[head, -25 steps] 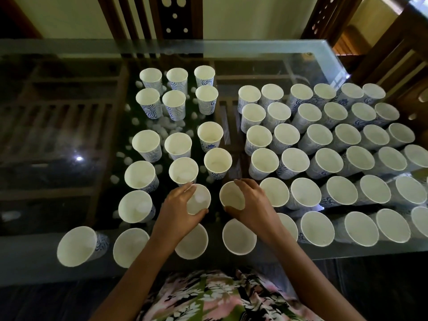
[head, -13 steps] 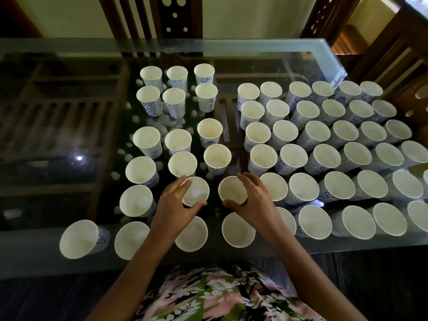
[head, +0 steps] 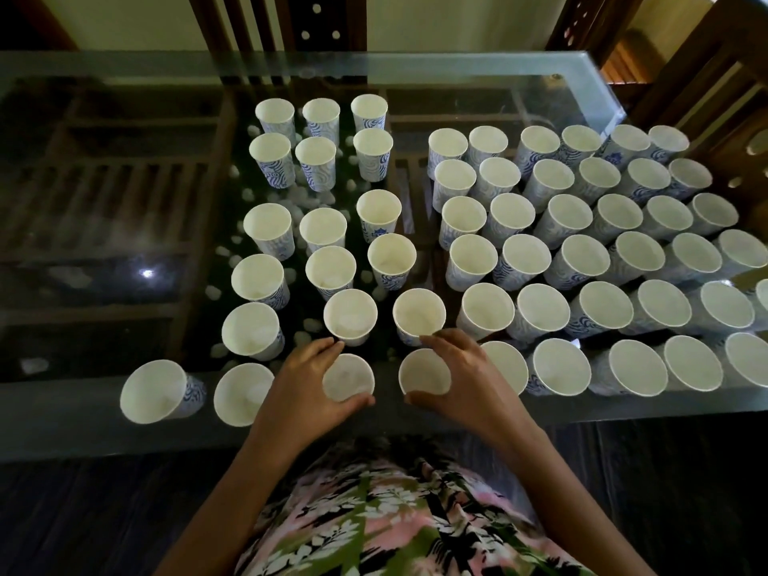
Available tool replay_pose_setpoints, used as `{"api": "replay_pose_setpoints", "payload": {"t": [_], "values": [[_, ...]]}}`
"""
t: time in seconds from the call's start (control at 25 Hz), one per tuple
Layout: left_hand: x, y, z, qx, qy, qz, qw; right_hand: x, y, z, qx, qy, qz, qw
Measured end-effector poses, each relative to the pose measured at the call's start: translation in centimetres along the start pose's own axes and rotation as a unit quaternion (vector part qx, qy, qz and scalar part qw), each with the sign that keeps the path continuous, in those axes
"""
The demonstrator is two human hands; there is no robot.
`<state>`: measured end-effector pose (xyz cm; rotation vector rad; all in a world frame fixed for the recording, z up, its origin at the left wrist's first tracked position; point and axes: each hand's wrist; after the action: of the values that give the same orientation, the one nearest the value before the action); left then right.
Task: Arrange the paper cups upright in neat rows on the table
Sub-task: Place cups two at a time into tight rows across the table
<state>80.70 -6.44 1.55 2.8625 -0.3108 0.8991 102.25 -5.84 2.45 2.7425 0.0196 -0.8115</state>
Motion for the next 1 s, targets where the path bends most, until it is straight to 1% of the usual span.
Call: {"api": "replay_pose_setpoints", "payload": {"t": [0.16,0.28,0.52,1.0], "values": [[0.3,0.9,0.0,-0.026,-0.006,0.002,1.0,0.6,0.7,0.8,-0.027,0.032,-0.014,0.999],[0.5,0.9,0.3,-0.042,-0.003,0.016,0.999,0.6,0.8,1.0,-0.028,0.037,-0.022,0.999],[0.2,0.8,0.9,-0.006,-0.005,0.014,1.0,0.8,0.9,0.9,-0.013,0.026,-0.021,0.999],[0.6,1.0,1.2,0.009,0.009,0.014,1.0,0.9,1.1,1.1,-0.008,0.012,-0.021,1.0]]}}
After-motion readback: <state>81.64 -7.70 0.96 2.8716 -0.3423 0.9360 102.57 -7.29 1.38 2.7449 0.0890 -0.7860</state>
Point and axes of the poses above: each hand's wrist, its own y-axis away from the middle knuckle, its own z-axis out of the palm, x = y × z, and after that the axes turned 10 degrees about z, right-handed
